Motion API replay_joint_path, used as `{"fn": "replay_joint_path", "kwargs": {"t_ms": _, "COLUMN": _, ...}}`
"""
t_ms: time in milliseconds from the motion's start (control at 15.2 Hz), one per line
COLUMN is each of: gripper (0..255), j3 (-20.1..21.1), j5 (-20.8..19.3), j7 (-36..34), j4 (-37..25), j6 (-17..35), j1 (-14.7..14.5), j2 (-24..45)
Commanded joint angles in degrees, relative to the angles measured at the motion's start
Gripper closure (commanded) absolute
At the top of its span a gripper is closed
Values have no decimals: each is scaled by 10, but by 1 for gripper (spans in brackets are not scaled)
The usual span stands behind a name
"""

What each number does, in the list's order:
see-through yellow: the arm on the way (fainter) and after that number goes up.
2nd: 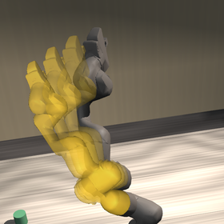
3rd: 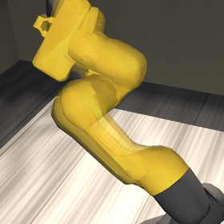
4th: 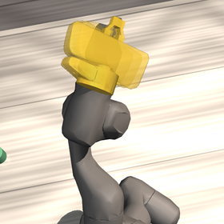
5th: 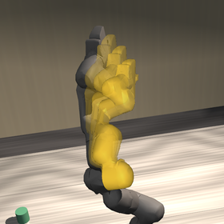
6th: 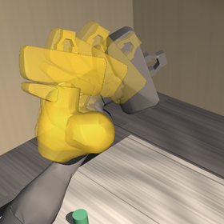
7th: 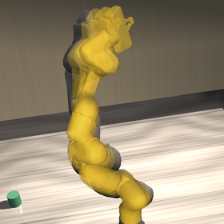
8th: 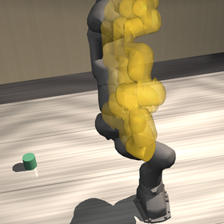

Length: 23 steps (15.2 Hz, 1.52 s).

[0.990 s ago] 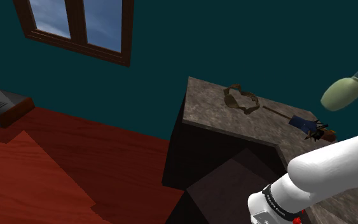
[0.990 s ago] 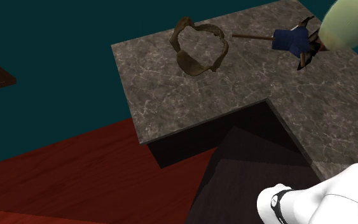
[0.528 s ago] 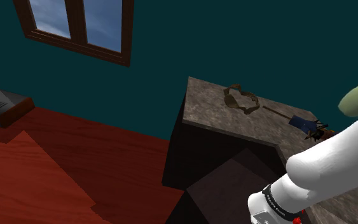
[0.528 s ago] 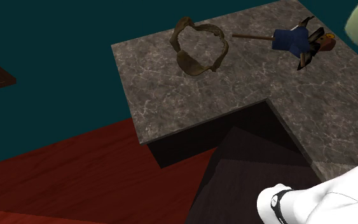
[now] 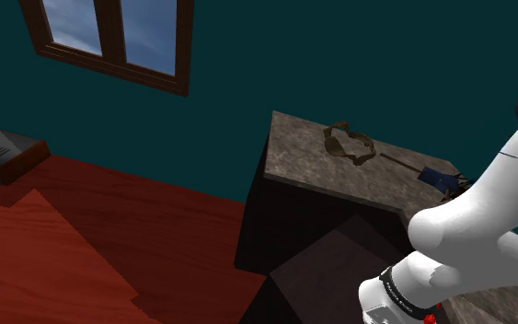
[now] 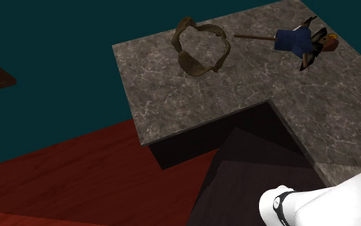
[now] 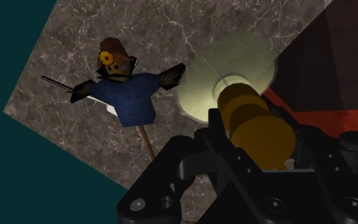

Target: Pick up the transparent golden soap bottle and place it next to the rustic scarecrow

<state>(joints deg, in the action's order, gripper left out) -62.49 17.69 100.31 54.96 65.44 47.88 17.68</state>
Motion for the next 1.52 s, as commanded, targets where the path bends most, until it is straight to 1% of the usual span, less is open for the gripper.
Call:
{"fn": "replay_joint_path", "kwargs": {"t_ms": 0, "gripper": 255, "j3": -7, "j5": -22, "j7": -4, "j4": 42, "j6": 28, "j1": -31, "j2": -19}}
{"fn": "replay_joint_path", "kwargs": {"t_ms": 198, "gripper": 255, "j3": -14, "j5": -59, "j7": -18, "j4": 105, "j6": 70, "j1": -79, "j2": -54}}
{"fn": "replay_joint_path", "kwargs": {"t_ms": 330, "gripper": 255, "j3": -16, "j5": -81, "j7": -29, "j4": 142, "j6": 95, "j1": -105, "j2": -76}}
{"fn": "replay_joint_path", "kwargs": {"t_ms": 462, "gripper": 255, "j3": -16, "j5": -101, "j7": -41, "j4": 175, "j6": 118, "j1": -127, "j2": -97}}
{"fn": "replay_joint_path", "kwargs": {"t_ms": 660, "gripper": 255, "j3": -13, "j5": -130, "j7": -58, "j4": 221, "j6": 150, "j1": -152, "j2": -127}}
{"fn": "replay_joint_path", "kwargs": {"t_ms": 990, "gripper": 255, "j3": -3, "j5": -169, "j7": -84, "j4": 287, "j6": 198, "j1": -177, "j2": -169}}
{"fn": "replay_joint_path", "kwargs": {"t_ms": 1452, "gripper": 255, "j3": 12, "j5": -206, "j7": -111, "j4": 366, "j6": 257, "j1": -189, "j2": -210}}
